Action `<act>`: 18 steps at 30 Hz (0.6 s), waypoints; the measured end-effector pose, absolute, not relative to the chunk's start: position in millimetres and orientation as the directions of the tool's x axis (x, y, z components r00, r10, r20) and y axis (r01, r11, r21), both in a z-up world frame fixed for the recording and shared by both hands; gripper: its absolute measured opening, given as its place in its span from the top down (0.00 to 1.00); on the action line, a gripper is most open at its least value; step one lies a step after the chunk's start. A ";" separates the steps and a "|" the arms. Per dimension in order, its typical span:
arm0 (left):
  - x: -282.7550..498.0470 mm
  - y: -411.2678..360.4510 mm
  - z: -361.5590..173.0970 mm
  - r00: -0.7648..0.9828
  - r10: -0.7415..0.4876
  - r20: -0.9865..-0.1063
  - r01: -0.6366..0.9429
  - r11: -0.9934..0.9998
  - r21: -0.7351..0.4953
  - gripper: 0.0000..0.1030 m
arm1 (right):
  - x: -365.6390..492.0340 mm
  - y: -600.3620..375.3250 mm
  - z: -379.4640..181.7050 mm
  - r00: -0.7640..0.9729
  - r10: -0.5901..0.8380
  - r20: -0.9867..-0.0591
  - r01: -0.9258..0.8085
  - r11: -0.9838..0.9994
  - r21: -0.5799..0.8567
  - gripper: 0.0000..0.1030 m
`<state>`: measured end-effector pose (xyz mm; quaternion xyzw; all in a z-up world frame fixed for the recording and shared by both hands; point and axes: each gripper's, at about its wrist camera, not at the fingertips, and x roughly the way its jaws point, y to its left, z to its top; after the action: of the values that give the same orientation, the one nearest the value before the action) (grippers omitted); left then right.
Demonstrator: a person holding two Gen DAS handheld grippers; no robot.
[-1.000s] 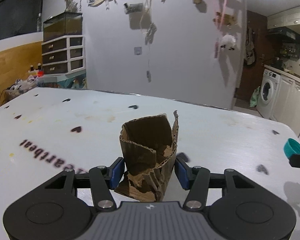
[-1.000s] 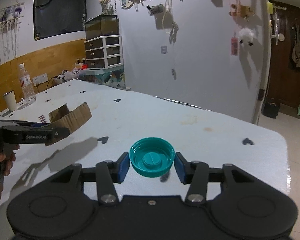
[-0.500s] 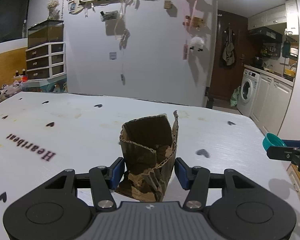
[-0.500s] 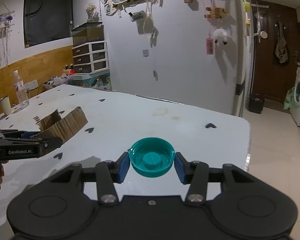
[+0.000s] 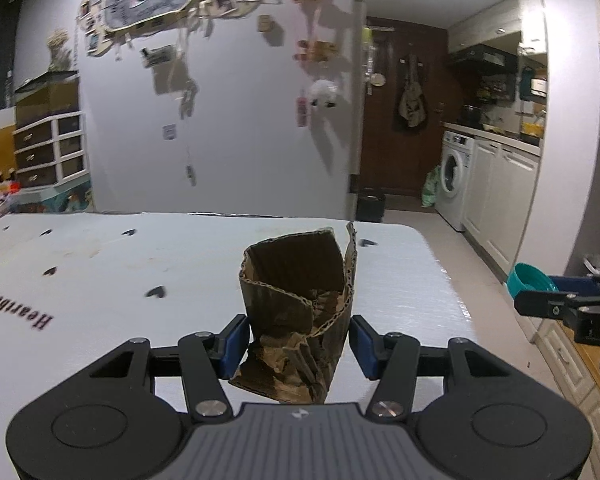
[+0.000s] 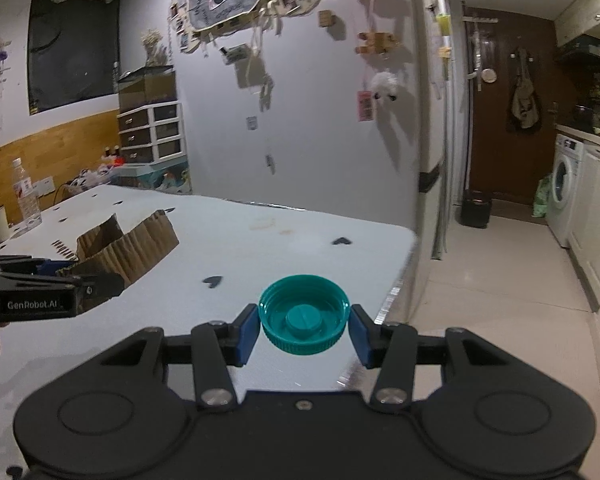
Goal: Collect trash
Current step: 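Carry the cardboard and teal cap with both tools over the yellow bin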
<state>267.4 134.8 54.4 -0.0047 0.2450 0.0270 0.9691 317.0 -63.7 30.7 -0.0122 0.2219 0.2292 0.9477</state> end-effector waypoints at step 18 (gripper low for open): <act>240.1 12.7 53.9 0.882 -0.098 -0.460 0.097 0.995 -0.027 0.46 | 267.3 -181.5 23.0 0.851 0.333 -0.406 -0.325 0.941 0.091 0.52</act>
<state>240.1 12.7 53.9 -0.0018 0.2373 -0.0502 0.9701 267.3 -181.5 23.0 0.0094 0.2128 0.1708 0.9620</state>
